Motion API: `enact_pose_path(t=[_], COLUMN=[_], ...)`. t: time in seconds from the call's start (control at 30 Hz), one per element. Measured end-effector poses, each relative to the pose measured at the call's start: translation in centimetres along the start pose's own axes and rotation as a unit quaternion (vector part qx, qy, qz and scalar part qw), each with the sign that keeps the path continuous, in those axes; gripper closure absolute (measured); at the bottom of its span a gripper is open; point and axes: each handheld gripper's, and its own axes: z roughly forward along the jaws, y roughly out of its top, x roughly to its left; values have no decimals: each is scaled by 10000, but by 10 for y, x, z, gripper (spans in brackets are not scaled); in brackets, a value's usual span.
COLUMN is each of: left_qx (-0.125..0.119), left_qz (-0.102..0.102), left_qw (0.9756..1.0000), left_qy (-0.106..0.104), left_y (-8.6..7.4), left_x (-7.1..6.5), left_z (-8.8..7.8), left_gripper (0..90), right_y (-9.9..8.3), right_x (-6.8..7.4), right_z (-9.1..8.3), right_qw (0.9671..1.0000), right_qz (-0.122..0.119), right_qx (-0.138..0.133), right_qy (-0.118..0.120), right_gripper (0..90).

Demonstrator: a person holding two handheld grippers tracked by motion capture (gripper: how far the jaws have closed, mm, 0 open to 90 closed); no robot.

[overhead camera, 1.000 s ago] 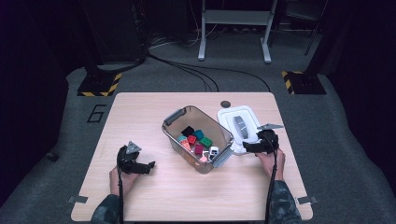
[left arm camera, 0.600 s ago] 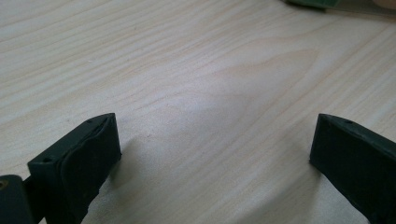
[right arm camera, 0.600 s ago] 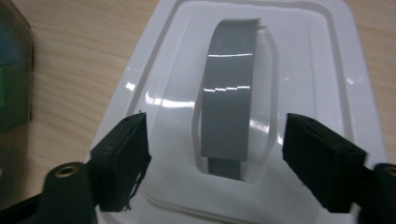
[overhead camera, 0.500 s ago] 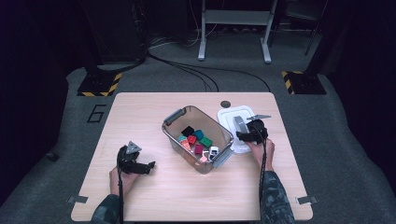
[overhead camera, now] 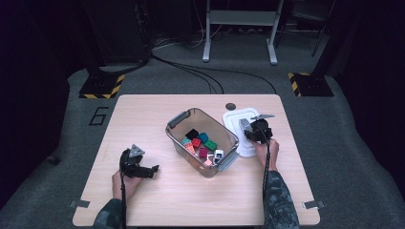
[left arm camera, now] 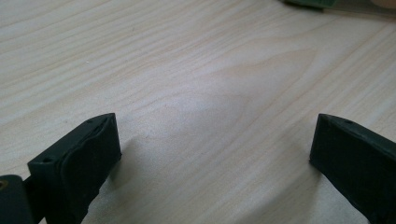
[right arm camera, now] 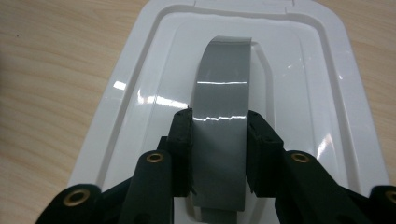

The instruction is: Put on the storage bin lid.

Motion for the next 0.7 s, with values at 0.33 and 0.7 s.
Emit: enact_pose_path(t=[0.33,0.7], left_qx=[-5,11], left_qz=[2,37], left_qw=[10000,10000], left_qy=[-9,-18], left_y=[0,0], left_x=[0,0], left_z=[0,0], left_gripper=[15,16], right_y=[-5,-6], right_x=[-10,-16], right_z=[-11,-32], right_qw=[9996,9995], right_qz=[155,38], right_qx=[-18,-123], right_qy=[217,306], right_gripper=[680,681])
